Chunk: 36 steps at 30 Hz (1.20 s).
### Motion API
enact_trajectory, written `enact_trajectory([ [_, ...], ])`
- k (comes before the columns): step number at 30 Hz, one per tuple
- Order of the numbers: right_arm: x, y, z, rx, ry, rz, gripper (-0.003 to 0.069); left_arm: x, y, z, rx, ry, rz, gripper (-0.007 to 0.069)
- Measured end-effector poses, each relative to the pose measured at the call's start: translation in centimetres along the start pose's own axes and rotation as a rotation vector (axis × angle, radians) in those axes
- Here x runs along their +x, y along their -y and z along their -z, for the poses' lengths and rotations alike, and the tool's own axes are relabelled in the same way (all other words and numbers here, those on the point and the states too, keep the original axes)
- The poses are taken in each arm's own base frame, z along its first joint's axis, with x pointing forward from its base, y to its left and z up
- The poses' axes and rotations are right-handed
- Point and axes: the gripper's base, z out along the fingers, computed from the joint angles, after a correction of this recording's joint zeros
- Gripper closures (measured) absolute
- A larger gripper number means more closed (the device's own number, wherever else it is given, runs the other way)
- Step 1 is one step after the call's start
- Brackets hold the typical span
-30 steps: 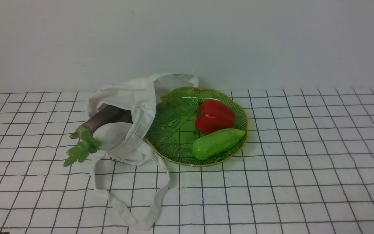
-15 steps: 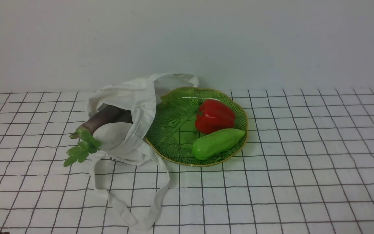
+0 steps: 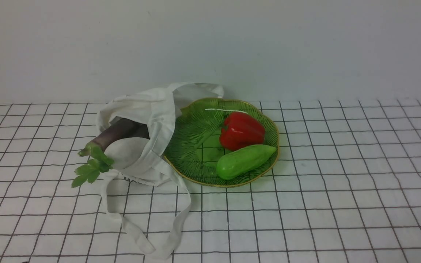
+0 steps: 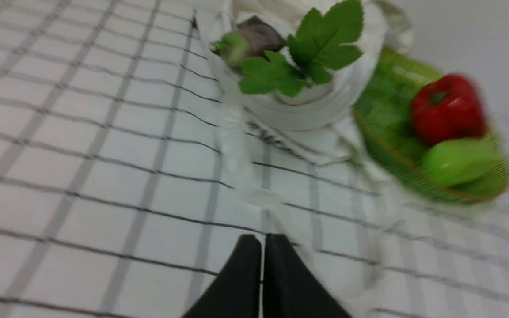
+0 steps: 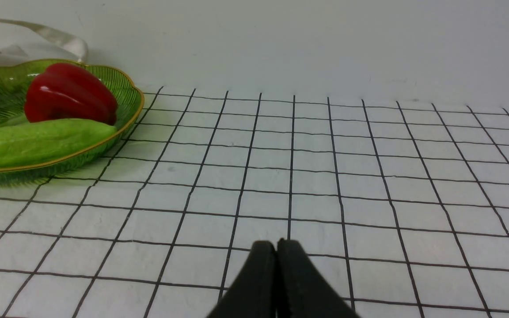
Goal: Take vegetables from bag on white checkered tablecloth place on plate.
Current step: 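Reach the gripper into the cloth bag toward the vegetables inside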
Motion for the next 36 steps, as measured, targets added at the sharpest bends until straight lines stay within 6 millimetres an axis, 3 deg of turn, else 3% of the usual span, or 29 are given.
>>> enact_trajectory([
  [4, 0.0, 0.0, 0.0, 0.0, 0.0, 0.0, 0.0674, -0.1, 1.2, 0.1, 0.129, -0.023, 0.453, 0.0632],
  [9, 0.0, 0.0, 0.0, 0.0, 0.0, 0.0, 0.0674, -0.6, 1.6, 0.2, 0.174, 0.005, 0.532, 0.0632],
  [12, 0.0, 0.0, 0.0, 0.0, 0.0, 0.0, 0.0674, -2.6, 3.3, 1.4, 0.256, 0.049, 0.462, 0.0632],
  [15, 0.0, 0.0, 0.0, 0.0, 0.0, 0.0, 0.0674, -6.3, 6.3, 3.6, 0.346, 0.113, 0.3, 0.0632],
  [19, 0.0, 0.0, 0.0, 0.0, 0.0, 0.0, 0.0674, -9.4, 9.3, 3.2, 0.325, -0.061, 0.103, 0.0632],
  [23, 0.0, 0.0, 0.0, 0.0, 0.0, 0.0, 0.0674, -11.0, 10.0, -1.2, 0.163, -0.492, -0.104, 0.0632],
  [24, 0.0, 0.0, 0.0, 0.0, 0.0, 0.0, 0.0674, -10.9, 10.0, -1.5, 0.158, -0.52, -0.1, 0.0632],
  [26, 0.0, 0.0, 0.0, 0.0, 0.0, 0.0, 0.0674, -12.2, 9.5, -4.7, 0.048, -0.732, -0.21, 0.0632],
  [32, 0.0, 0.0, 0.0, 0.0, 0.0, 0.0, 0.0674, -15.9, 9.4, -12.6, -0.057, -0.9, -0.304, 0.0631],
  [36, 0.0, 0.0, 0.0, 0.0, 0.0, 0.0, 0.0674, -17.1, 10.1, -17.2, -0.055, -0.949, -0.333, 0.0629],
])
